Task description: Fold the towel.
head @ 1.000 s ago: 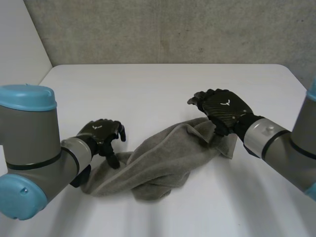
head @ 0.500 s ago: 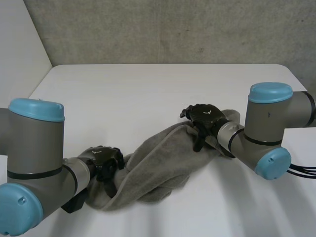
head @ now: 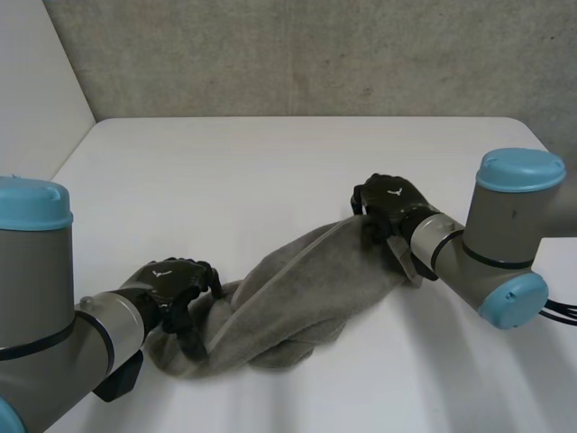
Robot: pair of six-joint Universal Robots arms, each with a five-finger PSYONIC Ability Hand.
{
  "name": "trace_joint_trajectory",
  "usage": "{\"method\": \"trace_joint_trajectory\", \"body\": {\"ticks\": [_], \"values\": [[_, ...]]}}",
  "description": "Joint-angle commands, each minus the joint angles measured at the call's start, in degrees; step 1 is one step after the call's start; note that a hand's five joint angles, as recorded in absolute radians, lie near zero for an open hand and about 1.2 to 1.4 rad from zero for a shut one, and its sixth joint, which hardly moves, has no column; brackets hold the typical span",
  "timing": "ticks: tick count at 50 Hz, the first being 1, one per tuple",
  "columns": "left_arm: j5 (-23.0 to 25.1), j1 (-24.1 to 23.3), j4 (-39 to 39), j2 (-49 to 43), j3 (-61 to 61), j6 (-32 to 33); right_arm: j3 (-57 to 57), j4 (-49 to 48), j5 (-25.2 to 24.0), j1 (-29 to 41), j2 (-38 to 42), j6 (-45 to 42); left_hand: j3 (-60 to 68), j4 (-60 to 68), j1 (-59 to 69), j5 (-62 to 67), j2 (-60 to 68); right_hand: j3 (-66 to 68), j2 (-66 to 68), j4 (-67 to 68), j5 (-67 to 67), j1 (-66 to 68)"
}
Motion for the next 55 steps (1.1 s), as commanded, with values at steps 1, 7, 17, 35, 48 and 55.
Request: {"method": "trace_joint_trajectory", "body": {"ticks": [1, 7, 17, 35, 48, 55], "values": [[1.4, -1.4, -0.1, 1.4, -1.8, -0.3, 2.1, -0.9, -0.1, -1.3, -2.4, 0.0, -2.6, -3.2, -3.9, 0.3, -2.0, -1.9, 5.6, -3.1, 3.6, 4.1], [1.1, -1.6, 0.0, 0.5, -2.0, -0.4, 3.6, -0.9, -0.3, -2.1, -4.2, 0.1, -2.6, -3.2, -3.2, 1.0, -1.3, -1.9, 5.6, -3.1, 3.6, 4.1], [-1.9, -1.0, 1.0, -5.7, -0.4, -0.3, 6.7, -0.8, -0.6, -3.7, -7.9, 0.1, -2.6, -3.2, -2.6, 1.6, -0.7, -1.9, 5.6, -3.1, 3.6, 4.1], [-4.6, -1.5, 2.2, -9.0, 1.4, -0.1, 11.7, -0.2, -3.7, -7.2, -12.9, -0.2, -2.6, -3.2, 52.3, 56.4, 54.2, -1.9, 5.6, -3.1, 3.6, 4.1], [-4.6, 6.3, 10.3, -14.2, 21.6, 3.5, -0.1, -1.0, -10.1, -6.3, -9.9, -9.7, -2.6, -3.2, 52.3, 56.4, 54.2, -1.9, 5.6, -3.1, 3.6, 4.1], [-5.0, 5.8, 20.4, -14.7, 41.1, 8.8, -19.7, -8.5, -8.0, -6.9, -10.3, -9.9, -2.6, -3.2, 52.3, 56.4, 54.2, -1.9, 5.6, -3.1, 3.6, 4.1]]}}
